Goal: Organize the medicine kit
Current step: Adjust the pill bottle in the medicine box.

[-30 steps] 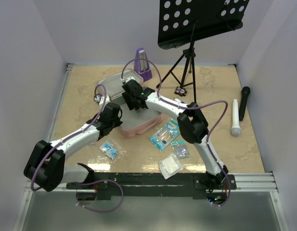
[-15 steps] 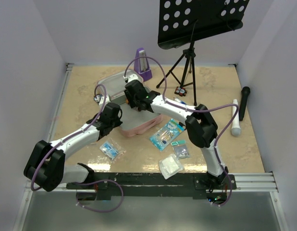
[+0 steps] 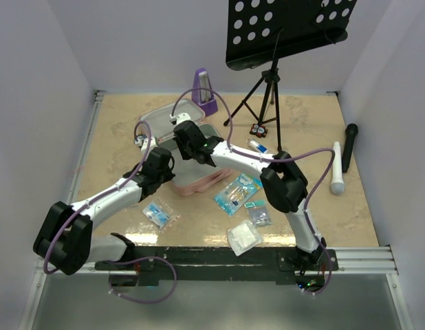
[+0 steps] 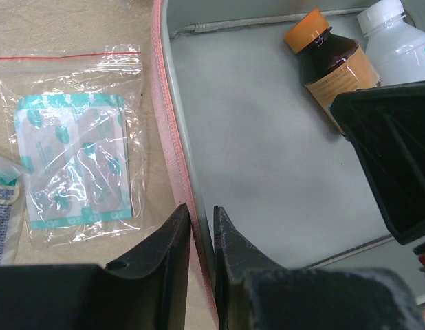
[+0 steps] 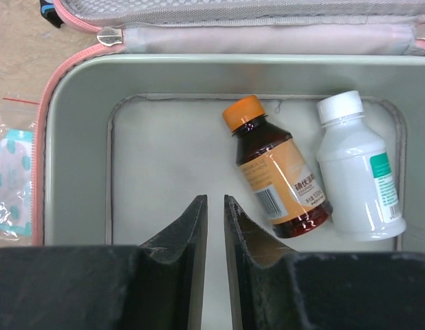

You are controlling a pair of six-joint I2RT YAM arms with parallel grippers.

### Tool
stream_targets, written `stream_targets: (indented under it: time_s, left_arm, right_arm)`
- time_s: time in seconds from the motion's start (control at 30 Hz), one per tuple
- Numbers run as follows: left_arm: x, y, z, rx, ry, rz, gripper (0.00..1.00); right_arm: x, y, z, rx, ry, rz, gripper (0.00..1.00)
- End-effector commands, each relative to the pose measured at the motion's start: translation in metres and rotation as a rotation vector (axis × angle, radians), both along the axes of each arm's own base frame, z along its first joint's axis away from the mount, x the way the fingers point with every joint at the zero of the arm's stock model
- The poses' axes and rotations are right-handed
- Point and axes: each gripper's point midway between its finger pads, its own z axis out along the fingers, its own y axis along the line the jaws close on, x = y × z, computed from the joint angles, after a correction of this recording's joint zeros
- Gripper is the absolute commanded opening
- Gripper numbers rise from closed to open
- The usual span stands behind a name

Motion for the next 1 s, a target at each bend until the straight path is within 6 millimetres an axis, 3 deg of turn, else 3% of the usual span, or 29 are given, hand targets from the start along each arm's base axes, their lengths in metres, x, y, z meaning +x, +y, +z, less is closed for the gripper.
stream_targets:
  time_s: [0.0,0.3,0.73,0.97]
  left_arm:
    - [-0.012,-0.025,-0.003,-0.097,0.033,-0.090,0.00]
    - [-0.011,-0.030,0.001,-0.127,0.028,-0.097,0.00]
    - [-0.019,-0.030,-0.008,-0.160,0.045,-0.085,0.00]
    - [-0.016,-0.026,0.000,-0.148,0.023,-0.064,0.00]
  right_arm:
    - [0.008,0.008,0.000,0.049,0.001,-0.038,0.17]
    - [0.024,-0.015,-0.040,0.033,0.088,-0.130,0.17]
    - [0.035,-0.034,-0.032,0.143,0.114,-0.201,0.17]
    - [0.030,-0.030,-0.006,0.175,0.080,-0.144,0.32]
